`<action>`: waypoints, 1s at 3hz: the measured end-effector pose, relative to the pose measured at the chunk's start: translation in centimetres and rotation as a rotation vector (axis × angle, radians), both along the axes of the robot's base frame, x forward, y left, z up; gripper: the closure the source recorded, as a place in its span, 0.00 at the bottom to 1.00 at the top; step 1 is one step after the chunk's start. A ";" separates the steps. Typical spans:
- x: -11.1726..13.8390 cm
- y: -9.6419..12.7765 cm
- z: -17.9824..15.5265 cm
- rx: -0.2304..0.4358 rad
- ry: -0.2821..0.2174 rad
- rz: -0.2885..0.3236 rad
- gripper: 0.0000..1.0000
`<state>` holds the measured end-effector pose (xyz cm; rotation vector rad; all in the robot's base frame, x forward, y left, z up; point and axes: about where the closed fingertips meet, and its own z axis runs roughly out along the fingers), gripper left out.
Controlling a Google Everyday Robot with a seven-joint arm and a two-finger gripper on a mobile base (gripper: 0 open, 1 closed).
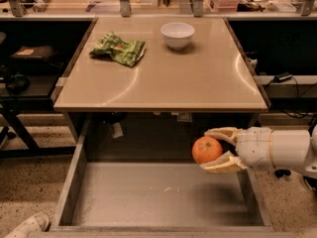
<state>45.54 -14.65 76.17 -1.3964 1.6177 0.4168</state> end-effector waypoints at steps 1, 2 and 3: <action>0.0 0.0 0.0 0.000 0.000 0.000 1.00; 0.3 3.2 -4.6 0.009 0.078 0.022 1.00; 1.2 6.8 -9.7 -0.003 0.148 0.051 1.00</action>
Offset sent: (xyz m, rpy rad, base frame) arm 0.0082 0.0824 -0.1188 0.0252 0.2033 0.0506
